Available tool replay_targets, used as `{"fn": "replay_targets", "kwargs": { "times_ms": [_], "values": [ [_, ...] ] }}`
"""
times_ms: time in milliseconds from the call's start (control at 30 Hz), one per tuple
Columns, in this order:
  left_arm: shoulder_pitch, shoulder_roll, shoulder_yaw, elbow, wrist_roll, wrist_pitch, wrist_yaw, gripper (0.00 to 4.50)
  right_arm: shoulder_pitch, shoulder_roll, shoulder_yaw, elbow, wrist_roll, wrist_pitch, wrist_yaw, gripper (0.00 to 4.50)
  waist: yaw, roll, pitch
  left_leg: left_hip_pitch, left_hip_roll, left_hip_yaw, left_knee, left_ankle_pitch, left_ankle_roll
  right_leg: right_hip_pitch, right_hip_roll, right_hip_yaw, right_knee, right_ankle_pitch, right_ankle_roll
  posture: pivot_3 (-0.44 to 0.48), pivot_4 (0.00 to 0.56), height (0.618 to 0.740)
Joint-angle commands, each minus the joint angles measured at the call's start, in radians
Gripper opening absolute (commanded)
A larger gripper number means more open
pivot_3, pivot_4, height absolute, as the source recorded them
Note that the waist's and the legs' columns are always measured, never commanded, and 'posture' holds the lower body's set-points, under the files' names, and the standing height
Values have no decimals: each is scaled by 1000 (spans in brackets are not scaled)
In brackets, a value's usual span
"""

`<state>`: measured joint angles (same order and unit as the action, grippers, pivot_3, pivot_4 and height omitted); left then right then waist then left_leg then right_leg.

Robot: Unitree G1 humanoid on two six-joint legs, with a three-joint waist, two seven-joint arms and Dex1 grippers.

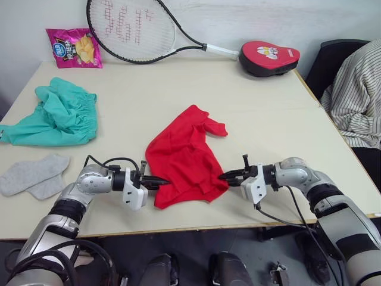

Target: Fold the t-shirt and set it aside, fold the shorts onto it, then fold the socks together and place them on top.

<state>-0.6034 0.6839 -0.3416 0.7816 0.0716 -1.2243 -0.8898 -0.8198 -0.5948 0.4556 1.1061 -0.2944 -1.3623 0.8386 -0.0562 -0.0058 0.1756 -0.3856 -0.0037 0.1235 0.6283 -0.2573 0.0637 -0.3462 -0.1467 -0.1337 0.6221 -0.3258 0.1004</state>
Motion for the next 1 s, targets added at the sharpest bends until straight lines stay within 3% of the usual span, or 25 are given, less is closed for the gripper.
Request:
{"fn": "replay_targets", "kwargs": {
  "times_ms": [33, 267, 400, 633, 900, 1000],
  "values": [
    [53, 15, -23, -24, -31, 24, -31, 0, 51, -21, 52, -45, 76, 39, 120, 25, 0, 0, 0, 0, 0, 0, 0, 0, 0, 0, 0, 0, 0, 0, 0, 0, 150, 740],
    [202, 104, 27, -231, -265, 247, -143, 0, 166, -158, 21, -305, 368, 215, 318, 25, 3, 4, 3, -1, 0, -1, 0, -5, 3, 0, 0, 0, 0, 0, 0, 0, 150, 740],
    [296, 160, 82, -357, -333, 338, -166, 0, 254, -261, -13, -470, 463, 312, 388, 25, 5, 7, 8, -2, 0, -2, 1, -8, 4, 0, -1, 0, -3, 0, 1, 0, 150, 740],
    [449, 216, 155, -545, -389, 455, -191, 0, 483, -391, -64, -819, 553, 530, 409, 25, 29, 12, 17, -6, 0, -1, 1, -10, -2, -2, -1, 0, -10, -1, 2, 0, 150, 740],
    [529, 190, 189, -668, -351, 537, -176, 0, 618, -362, -122, -1050, 485, 694, 320, 25, 32, 13, 18, -15, 0, -1, 2, -9, -4, -13, -1, 1, -8, -1, 2, 0, 150, 740],
    [558, 208, 194, -725, -389, 598, -208, 0, 649, -392, -145, -1123, 557, 788, 354, 25, 33, 13, 18, -18, 0, -1, 2, -8, -4, -14, -1, 0, -8, -1, 2, 0, 150, 740]
  ]
}}
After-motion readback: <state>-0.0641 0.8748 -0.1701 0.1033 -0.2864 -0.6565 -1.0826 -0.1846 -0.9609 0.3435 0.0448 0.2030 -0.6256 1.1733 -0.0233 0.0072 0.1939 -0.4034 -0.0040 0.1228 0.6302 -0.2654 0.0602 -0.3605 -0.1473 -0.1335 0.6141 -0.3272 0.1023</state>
